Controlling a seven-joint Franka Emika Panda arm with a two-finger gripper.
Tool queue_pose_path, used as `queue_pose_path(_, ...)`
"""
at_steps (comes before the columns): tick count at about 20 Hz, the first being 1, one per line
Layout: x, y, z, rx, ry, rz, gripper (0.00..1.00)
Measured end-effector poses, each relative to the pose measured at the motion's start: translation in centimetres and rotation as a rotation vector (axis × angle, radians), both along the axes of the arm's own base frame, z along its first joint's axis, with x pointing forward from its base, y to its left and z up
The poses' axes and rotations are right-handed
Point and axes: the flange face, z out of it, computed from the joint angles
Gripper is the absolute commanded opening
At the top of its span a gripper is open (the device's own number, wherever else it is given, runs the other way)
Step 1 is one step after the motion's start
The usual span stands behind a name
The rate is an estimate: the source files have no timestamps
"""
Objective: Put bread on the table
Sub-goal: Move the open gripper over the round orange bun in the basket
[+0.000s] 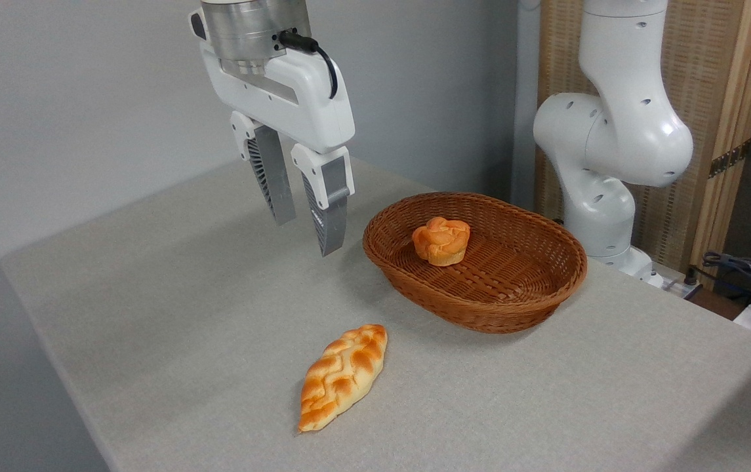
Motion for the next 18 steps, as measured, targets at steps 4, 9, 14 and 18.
queue_pose_path(4, 0.0, 0.1, 0.0, 0.000, 0.000, 0.002, 1.00)
queue_pose_path(9, -0.1, 0.3, -0.3, 0.000, 0.008, 0.005, 1.00)
queue_pose_path(14, -1.6, -0.1, -0.8, 0.000, 0.026, -0.003, 1.00)
queue_pose_path(18, -5.1, -3.0, -2.4, 0.004, 0.071, -0.064, 1.00)
